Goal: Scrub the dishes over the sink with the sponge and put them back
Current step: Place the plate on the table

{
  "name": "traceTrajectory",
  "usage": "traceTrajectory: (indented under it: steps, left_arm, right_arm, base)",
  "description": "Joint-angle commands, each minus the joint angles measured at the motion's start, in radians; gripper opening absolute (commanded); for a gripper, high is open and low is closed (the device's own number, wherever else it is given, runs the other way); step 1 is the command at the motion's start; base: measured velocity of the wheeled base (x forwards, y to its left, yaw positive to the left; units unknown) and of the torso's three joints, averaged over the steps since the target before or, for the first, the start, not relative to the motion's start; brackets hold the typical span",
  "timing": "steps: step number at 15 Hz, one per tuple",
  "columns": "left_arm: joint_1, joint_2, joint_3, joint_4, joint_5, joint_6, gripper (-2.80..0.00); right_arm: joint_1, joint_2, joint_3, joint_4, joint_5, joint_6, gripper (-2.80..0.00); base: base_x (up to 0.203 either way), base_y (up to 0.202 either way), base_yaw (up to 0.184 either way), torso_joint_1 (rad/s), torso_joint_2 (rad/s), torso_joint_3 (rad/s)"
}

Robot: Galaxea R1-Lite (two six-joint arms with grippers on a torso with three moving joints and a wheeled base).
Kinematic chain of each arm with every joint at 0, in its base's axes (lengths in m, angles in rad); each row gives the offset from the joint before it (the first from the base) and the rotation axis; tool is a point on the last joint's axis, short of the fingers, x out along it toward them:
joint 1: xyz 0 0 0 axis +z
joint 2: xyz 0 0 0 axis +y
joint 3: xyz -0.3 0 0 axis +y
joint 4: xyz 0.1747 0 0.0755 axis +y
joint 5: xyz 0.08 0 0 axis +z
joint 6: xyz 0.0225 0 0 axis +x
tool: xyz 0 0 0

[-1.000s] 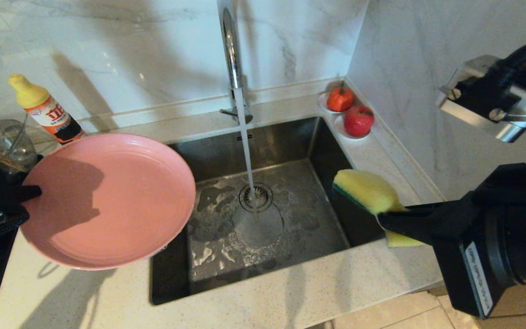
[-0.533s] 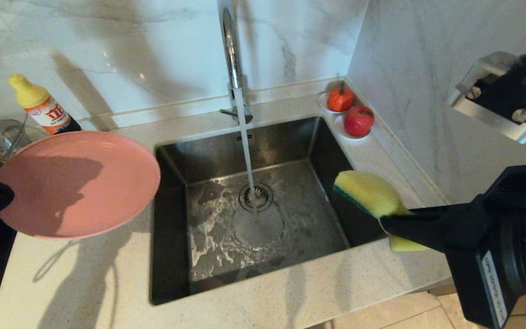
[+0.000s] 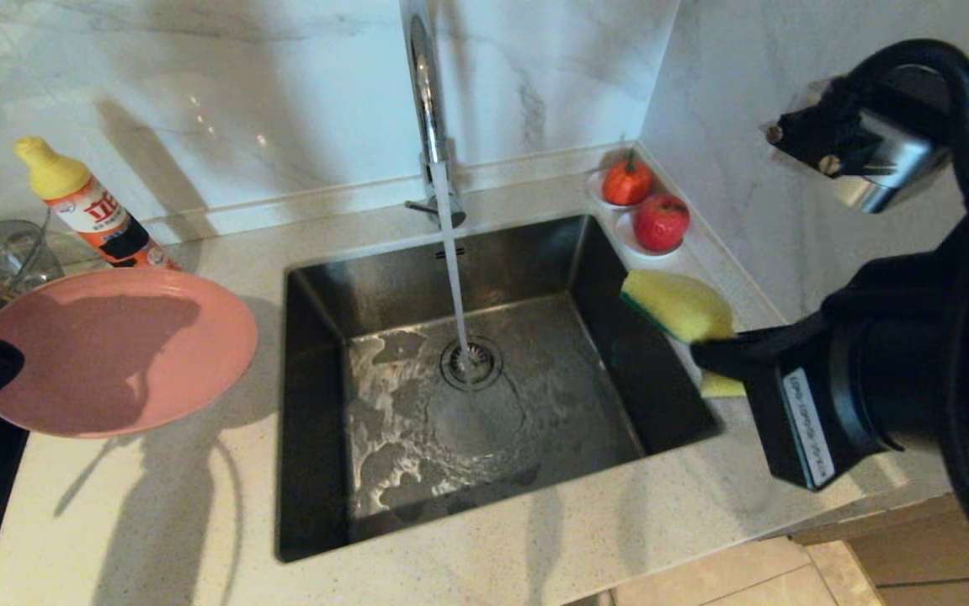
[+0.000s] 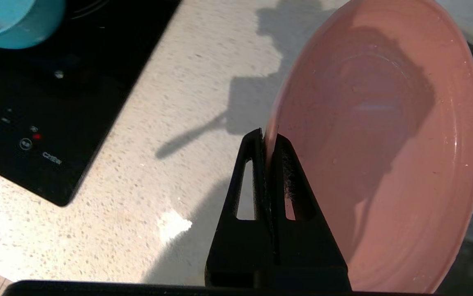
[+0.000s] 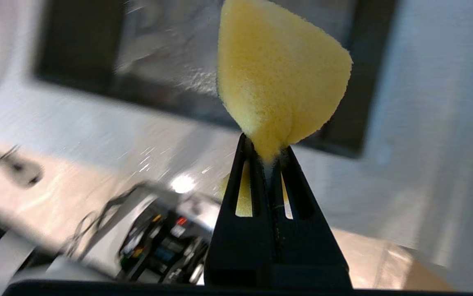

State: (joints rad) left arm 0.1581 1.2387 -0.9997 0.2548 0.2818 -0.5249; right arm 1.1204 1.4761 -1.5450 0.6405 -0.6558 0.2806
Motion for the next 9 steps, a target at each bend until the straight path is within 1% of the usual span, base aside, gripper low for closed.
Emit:
traceTrajectory:
  steps: [1,2,4,6,9]
  left_arm:
    - [0.025,0.044,0.008,-0.017,0.0,-0.003,-2.8]
    - [0.035,0.053,0.01,-0.034,-0.001,-0.002,-2.8]
    - [0.069,0.075,0.01,-0.049,-0.002,0.006,-2.8]
    - [0.098,0.108,0.016,-0.076,-0.009,0.016,-2.8]
    - [0.165,0.165,0.059,-0.144,-0.034,0.07,-2.8]
  right_arm:
    - [-0.017,0.057,-0.038,0.004,-0.046,0.003,-2.8]
    - [-0.019,0.064,-0.046,0.004,-0.051,0.003,-2.8]
    - [-0.033,0.086,-0.065,0.004,-0.087,0.003,-2.8]
    - [-0.037,0.102,-0.078,0.004,-0.091,0.005,-2.8]
    - [-0.044,0.127,-0.079,0.004,-0.09,0.009,-2.8]
  base:
    - [0.0,0.0,0.0,0.0,0.0,0.0]
    - [0.0,0.0,0.0,0.0,0.0,0.0]
    - [0.0,0.0,0.0,0.0,0.0,0.0]
    - [0.0,0.0,0.0,0.0,0.0,0.0]
    - [0.0,0.0,0.0,0.0,0.0,0.0]
